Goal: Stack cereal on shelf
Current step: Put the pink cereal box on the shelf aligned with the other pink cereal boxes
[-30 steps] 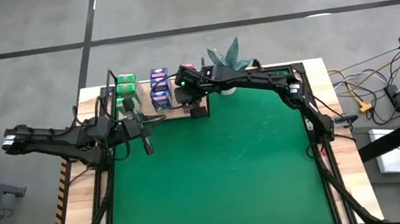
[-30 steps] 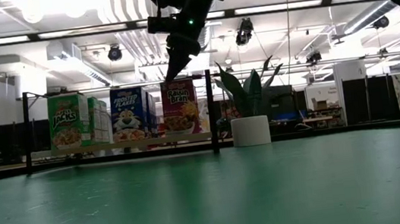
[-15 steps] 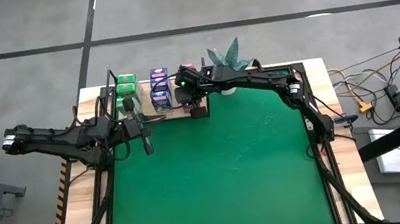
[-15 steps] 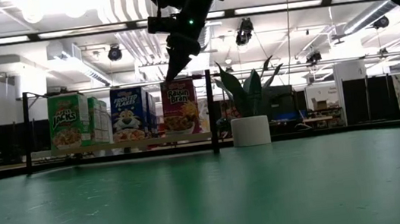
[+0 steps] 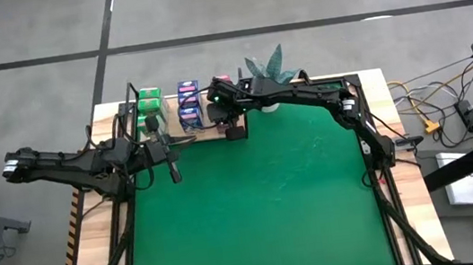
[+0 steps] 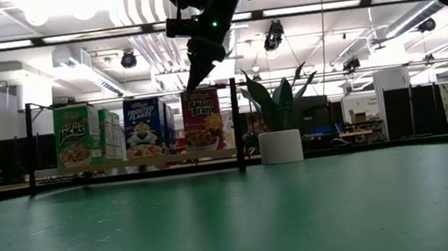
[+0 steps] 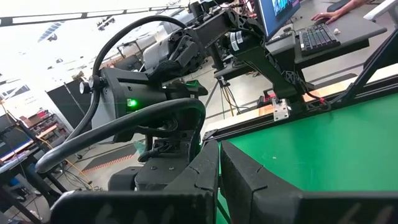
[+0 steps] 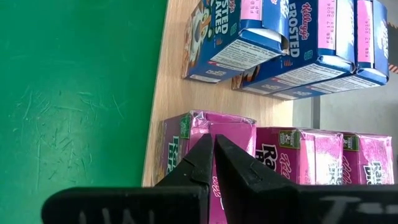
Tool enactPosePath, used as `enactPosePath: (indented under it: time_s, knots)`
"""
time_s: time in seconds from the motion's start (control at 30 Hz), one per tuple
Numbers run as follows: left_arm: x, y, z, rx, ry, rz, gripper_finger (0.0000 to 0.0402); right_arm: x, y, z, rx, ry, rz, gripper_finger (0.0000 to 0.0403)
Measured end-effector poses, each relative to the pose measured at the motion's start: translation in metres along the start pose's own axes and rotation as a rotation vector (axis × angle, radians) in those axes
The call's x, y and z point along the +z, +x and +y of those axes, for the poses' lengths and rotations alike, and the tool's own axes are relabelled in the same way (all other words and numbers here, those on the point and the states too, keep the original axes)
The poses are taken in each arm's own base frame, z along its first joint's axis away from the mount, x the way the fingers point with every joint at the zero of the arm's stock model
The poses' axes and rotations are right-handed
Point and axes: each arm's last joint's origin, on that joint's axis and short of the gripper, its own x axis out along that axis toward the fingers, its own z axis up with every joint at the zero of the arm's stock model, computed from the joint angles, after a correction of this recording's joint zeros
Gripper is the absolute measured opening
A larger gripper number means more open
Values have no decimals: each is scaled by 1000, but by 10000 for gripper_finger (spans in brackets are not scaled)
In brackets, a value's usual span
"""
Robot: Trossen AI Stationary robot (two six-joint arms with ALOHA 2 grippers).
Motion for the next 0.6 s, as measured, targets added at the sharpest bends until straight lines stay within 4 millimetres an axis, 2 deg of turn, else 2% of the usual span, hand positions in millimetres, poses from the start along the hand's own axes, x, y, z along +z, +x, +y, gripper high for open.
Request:
enactPosePath:
  time_s: [0.6]
  knots:
    - [0,0,0,0,0,0,0,1,-1,0,-5,-2,-9,11]
